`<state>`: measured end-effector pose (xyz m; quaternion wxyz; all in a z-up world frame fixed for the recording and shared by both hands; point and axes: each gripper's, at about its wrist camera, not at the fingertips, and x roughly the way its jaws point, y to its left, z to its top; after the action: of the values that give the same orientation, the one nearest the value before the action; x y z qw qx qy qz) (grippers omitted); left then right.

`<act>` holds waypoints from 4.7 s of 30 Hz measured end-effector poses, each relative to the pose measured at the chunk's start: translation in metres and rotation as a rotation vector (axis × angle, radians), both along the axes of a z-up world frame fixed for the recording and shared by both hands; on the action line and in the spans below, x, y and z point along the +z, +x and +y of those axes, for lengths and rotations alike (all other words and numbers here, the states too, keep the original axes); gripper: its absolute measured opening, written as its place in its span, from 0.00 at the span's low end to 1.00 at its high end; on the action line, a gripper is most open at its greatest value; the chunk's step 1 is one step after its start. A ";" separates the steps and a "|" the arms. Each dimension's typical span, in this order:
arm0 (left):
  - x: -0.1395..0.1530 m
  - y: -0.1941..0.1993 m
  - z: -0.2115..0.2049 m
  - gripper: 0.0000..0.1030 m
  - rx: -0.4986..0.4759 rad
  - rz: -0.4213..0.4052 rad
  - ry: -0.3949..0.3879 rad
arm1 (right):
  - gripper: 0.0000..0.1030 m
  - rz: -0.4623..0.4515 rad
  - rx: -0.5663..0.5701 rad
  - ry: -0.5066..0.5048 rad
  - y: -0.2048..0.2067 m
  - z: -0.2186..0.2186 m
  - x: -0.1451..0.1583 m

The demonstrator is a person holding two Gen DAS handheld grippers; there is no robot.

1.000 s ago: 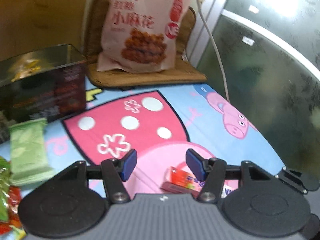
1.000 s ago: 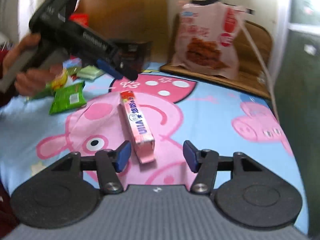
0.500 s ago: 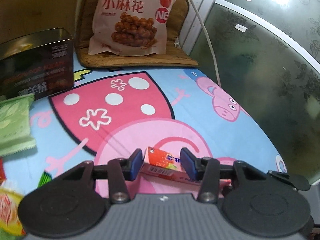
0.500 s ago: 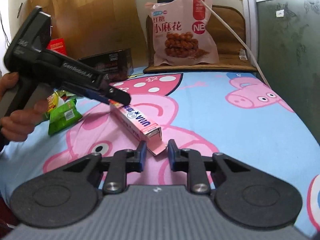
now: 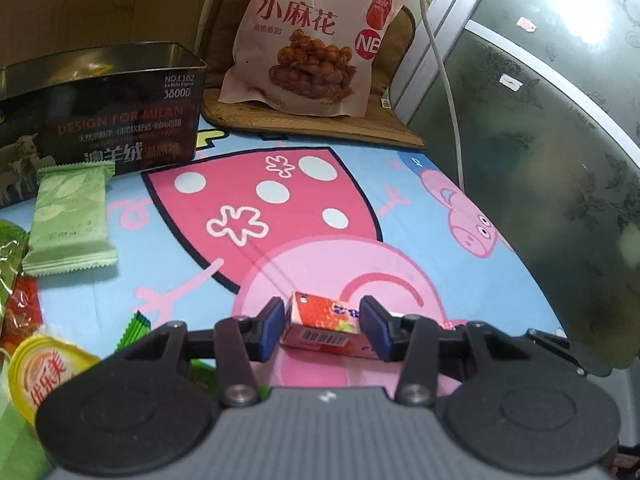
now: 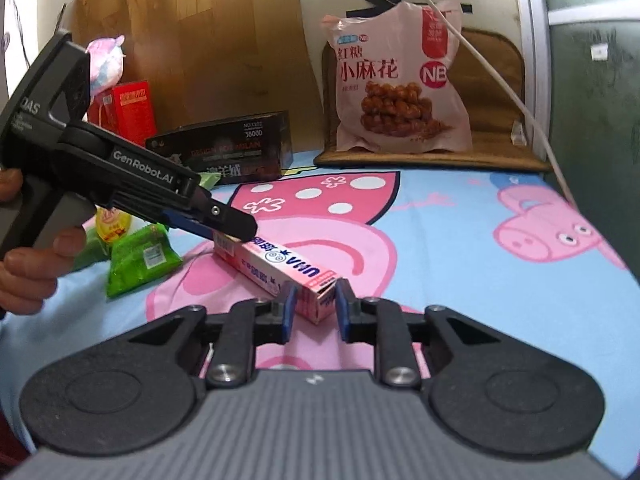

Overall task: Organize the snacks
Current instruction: 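Carry the candy box into the black tin and release it, then grasp the light green pastry packet with the left tool, then lower the green packet into the black tin and open the left tool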

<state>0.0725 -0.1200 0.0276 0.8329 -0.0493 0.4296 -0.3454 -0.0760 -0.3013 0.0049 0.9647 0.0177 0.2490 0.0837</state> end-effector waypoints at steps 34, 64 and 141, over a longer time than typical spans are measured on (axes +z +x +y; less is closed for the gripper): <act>0.070 0.138 0.085 0.40 0.414 -0.236 0.041 | 0.28 -0.185 0.214 -0.046 0.219 0.086 0.055; 0.031 0.050 0.162 0.48 0.431 -0.067 -0.095 | 0.53 0.220 0.397 -0.080 0.191 0.134 0.018; 0.052 0.102 0.116 0.38 0.264 -0.210 -0.035 | 0.33 -0.203 0.292 -0.058 0.157 0.110 0.054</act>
<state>0.1749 -0.0035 0.0799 0.9104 -0.0835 0.3237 -0.2437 0.0806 -0.1917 0.0584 0.9626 -0.0548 0.1527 0.2172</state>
